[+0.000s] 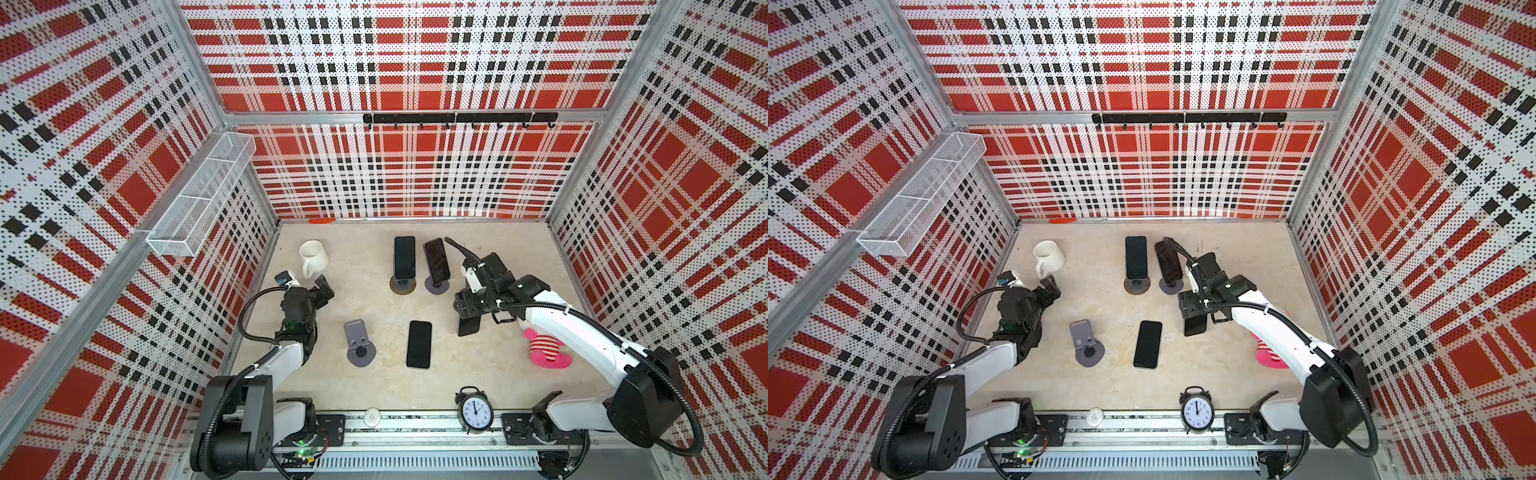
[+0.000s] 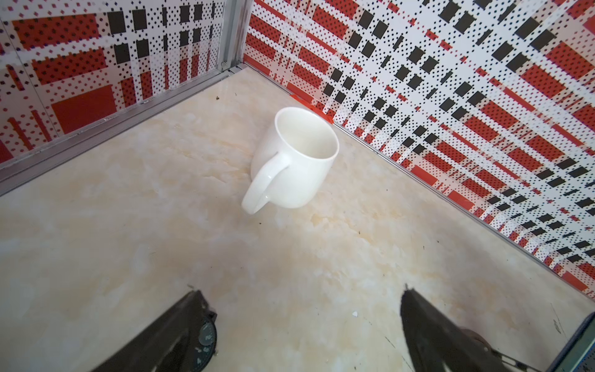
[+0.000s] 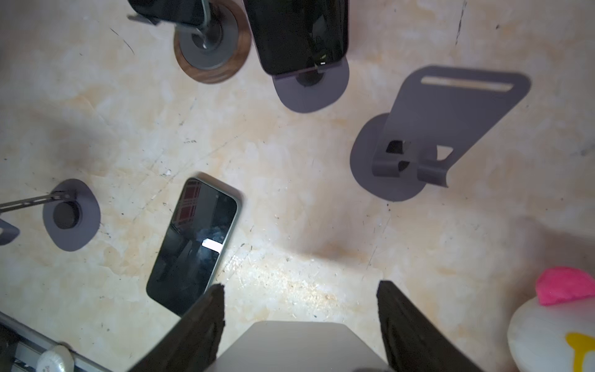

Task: Remove the phone from the phone stand
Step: Place the phone at the center of the table.

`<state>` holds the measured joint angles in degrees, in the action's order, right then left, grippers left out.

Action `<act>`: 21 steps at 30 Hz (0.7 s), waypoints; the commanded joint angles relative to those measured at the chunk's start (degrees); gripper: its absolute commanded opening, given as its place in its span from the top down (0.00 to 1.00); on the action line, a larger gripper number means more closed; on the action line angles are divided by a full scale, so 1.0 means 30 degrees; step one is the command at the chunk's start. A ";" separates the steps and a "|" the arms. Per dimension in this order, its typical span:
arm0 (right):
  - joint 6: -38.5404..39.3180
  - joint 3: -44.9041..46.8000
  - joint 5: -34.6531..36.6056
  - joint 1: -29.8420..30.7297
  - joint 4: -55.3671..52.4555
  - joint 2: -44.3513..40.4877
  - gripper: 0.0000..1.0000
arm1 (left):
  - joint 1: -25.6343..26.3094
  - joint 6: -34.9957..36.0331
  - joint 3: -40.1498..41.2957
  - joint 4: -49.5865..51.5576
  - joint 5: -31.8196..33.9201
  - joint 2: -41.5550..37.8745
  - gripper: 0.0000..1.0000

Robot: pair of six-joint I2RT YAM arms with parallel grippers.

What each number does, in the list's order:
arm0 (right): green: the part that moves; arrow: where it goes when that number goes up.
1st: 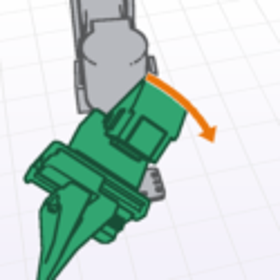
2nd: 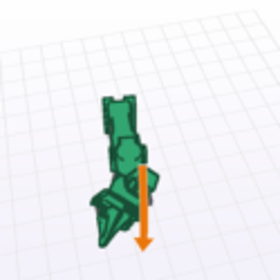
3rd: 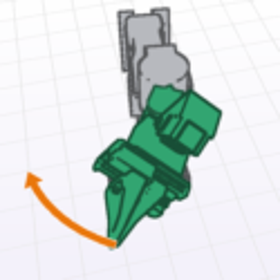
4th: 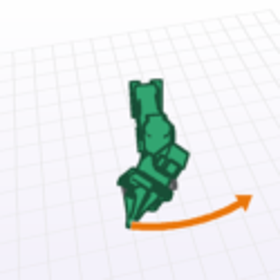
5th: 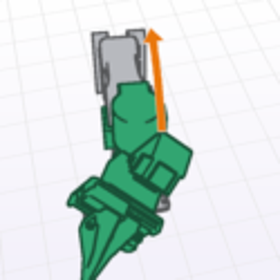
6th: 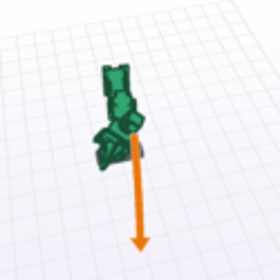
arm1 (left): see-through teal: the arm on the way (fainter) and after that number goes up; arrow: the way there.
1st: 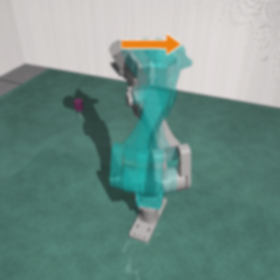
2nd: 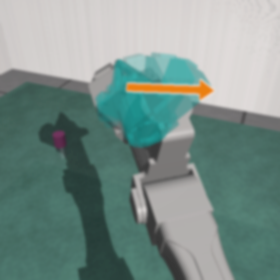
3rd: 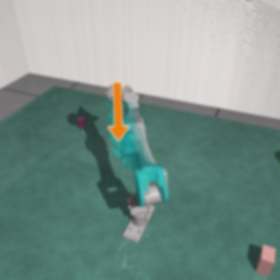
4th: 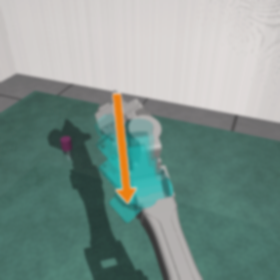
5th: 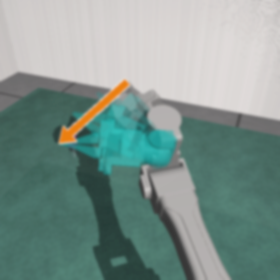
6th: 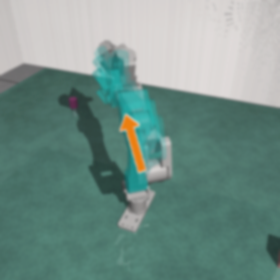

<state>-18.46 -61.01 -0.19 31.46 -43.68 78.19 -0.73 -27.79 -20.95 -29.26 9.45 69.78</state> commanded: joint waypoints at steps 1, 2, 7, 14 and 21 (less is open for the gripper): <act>-0.0574 0.0379 -0.0201 0.0485 -0.0218 0.0351 0.25 | -0.0223 0.0210 -0.0400 -0.0414 0.0042 0.0023 0.02; -0.0692 0.0563 -0.0227 0.0557 -0.0263 0.0421 0.25 | -0.0225 0.0210 -0.0378 -0.0414 0.0045 0.0002 0.02; -0.0677 0.1064 -0.0409 0.0708 -0.0430 0.0920 0.25 | -0.0225 0.0240 -0.0370 -0.0413 0.0057 -0.0048 0.02; -0.0778 0.1296 -0.0378 0.1047 -0.0745 0.2433 0.25 | -0.0210 0.0274 -0.0066 -0.0414 0.0143 -0.0450 0.02; -0.1159 0.1601 0.0095 0.1411 0.0117 0.3408 0.25 | -0.0230 0.0313 -0.0022 -0.0440 0.0337 -0.0665 0.02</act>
<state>-20.93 -57.25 -0.91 35.18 -44.34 87.29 -0.75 -27.75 -20.95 -29.39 9.56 68.64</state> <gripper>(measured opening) 0.749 0.982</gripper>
